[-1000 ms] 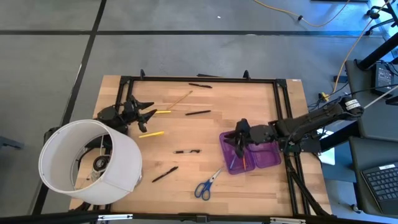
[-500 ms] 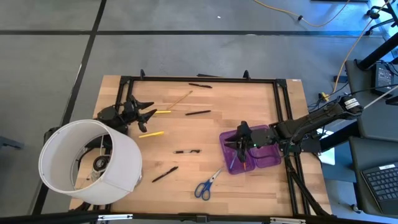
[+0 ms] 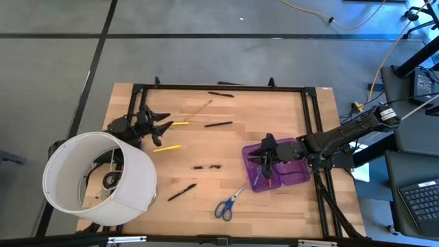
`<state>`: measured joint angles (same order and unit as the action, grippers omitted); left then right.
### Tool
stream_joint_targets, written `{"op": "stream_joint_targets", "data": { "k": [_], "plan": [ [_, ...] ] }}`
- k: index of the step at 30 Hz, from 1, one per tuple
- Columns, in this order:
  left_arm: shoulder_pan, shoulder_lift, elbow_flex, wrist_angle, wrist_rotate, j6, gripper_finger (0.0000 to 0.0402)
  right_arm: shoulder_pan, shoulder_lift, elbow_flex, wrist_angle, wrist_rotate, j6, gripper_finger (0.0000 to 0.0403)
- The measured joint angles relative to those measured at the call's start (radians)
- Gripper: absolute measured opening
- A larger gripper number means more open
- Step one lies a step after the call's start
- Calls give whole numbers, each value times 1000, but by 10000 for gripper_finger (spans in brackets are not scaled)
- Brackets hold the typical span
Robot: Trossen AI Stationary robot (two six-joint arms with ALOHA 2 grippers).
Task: Pick & place school supplies into a supply box
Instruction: Put the black pen into the supply box
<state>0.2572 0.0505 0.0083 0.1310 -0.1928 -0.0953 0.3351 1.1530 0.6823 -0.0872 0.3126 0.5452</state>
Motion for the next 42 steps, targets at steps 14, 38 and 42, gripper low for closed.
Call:
{"op": "stream_joint_targets", "data": {
  "k": [14, 38, 42],
  "plan": [
    [0, 0, 0, -8, 158, -49, 216, 11, 0, 0, 0, -1, 108, 115],
    [0, 183, 17, -22, 279, -131, 255, 10, 0, 0, 16, -45, 148, 115],
    [0, 311, 83, -19, 278, -134, 255, 10, 0, 0, 16, -48, 143, 115]
  ]
}}
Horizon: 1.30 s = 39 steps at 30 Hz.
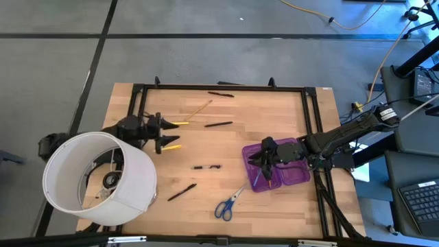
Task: Pick & place school supplies into a supply box
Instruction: Put the black pen into the supply box
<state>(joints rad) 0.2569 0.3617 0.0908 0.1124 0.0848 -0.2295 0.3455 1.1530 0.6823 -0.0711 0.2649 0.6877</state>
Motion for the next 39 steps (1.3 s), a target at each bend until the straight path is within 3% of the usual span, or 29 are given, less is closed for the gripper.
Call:
{"op": "stream_joint_targets", "data": {
  "k": [10, 17, 28, 39],
  "plan": [
    [0, 395, 198, 3, -64, 32, 255, -6, 0, 0, 0, 3, -211, 115],
    [-43, 689, 299, 3, -3, 70, 255, -47, 0, 0, -1, 4, -377, 115],
    [-220, 1075, 546, 56, 23, 180, 255, -100, 0, 0, -52, 4, -381, 115],
    [-320, 1355, 753, -94, -10, 190, 255, -103, 0, 0, -201, 4, -351, 115]
  ]
}}
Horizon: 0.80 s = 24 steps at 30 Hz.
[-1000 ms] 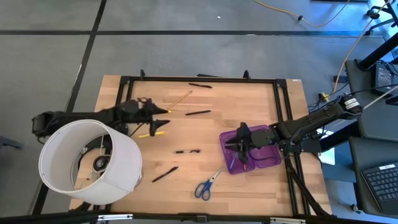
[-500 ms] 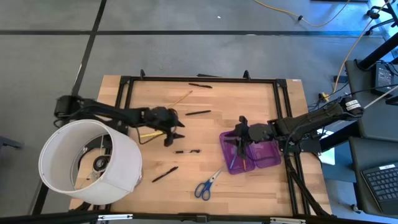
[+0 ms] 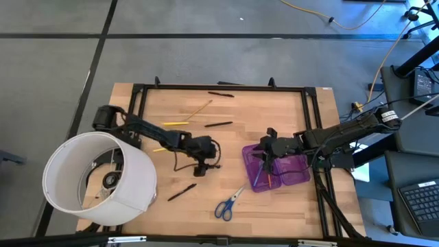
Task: Pick & place school supplies into a supply box
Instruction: Put the black pen into the supply box
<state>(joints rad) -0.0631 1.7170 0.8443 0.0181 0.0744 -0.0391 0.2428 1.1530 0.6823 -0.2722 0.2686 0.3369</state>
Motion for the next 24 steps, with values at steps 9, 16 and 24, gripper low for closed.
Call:
{"op": "stream_joint_targets", "data": {
  "k": [9, 16, 24],
  "plan": [
    [-42, 112, 43, -22, -53, 2, 247, 0, 0, 0, -10, 0, -5, 115],
    [-59, 119, 46, -55, -105, -2, 194, 0, 0, 0, -10, 0, -5, 115],
    [-81, 121, 44, -53, -109, -2, 99, 0, 0, 0, -2, 0, -1, 115]
  ]
}}
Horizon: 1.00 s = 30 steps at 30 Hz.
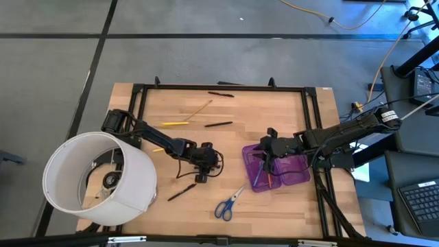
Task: Pick & place school supplies into a supply box
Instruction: Put the black pen into the supply box
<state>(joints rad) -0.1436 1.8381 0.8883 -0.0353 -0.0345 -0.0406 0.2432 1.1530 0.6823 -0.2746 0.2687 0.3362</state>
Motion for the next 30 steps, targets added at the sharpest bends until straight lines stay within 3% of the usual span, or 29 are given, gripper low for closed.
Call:
{"op": "stream_joint_targets", "data": {
  "k": [8, 21, 30],
  "plan": [
    [-6, -20, -8, 48, 0, 3, 15, 0, 0, 0, 85, -1, -23, 115],
    [-5, -151, -6, 384, 0, 61, 21, 2, 15, 0, 267, -12, -259, 115],
    [-5, -209, -5, 554, 0, 109, 24, 3, 14, 0, 388, -200, -374, 115]
  ]
}}
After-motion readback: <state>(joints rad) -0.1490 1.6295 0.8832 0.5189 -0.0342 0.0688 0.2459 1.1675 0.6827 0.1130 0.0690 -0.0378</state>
